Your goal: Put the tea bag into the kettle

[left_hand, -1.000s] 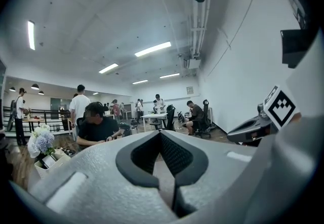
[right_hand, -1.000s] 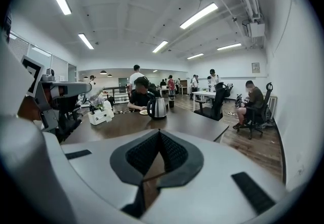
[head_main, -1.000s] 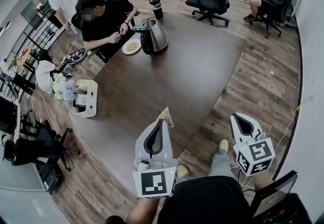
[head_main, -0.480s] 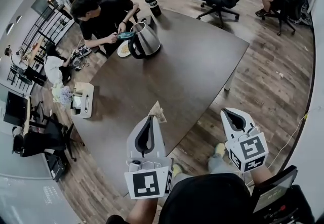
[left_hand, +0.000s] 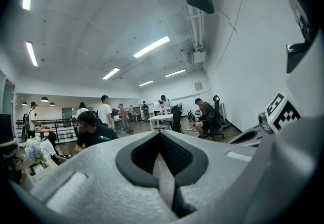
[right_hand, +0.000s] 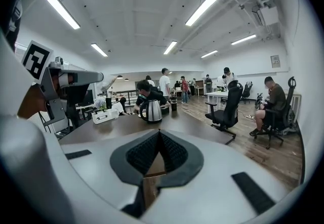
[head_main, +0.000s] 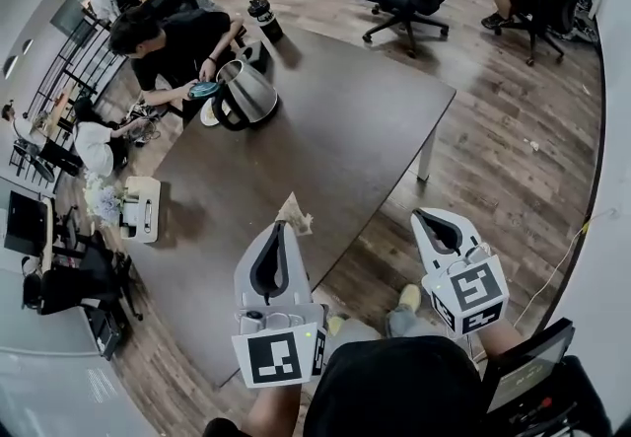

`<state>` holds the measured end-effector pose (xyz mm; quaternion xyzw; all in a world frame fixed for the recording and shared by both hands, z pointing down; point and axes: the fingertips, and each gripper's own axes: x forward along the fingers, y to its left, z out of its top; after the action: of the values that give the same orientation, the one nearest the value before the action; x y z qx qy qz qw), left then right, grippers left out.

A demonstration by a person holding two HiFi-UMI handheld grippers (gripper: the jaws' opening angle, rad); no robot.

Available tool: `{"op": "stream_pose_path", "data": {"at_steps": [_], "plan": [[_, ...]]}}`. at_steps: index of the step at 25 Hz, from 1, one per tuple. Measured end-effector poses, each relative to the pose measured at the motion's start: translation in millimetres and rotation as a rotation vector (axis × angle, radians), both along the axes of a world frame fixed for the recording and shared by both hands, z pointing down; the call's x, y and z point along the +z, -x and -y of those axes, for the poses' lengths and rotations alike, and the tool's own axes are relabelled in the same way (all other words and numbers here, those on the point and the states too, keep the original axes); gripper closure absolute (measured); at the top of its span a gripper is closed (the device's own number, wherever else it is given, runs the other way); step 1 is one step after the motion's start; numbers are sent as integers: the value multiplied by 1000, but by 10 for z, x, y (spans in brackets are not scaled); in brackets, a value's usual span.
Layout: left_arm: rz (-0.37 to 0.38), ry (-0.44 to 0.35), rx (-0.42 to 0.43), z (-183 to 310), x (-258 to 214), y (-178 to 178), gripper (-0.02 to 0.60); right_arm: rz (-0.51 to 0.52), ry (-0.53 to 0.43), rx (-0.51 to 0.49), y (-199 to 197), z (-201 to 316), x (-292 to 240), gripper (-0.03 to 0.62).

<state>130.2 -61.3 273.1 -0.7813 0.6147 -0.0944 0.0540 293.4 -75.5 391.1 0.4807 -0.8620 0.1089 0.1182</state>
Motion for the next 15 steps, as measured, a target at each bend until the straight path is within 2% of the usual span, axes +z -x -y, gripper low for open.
{"op": "stream_pose_path", "data": {"at_steps": [15], "plan": [[-24,-42,-3,400,-79,-169,575,-15,-51,-29,-116,382,-154,592]]}}
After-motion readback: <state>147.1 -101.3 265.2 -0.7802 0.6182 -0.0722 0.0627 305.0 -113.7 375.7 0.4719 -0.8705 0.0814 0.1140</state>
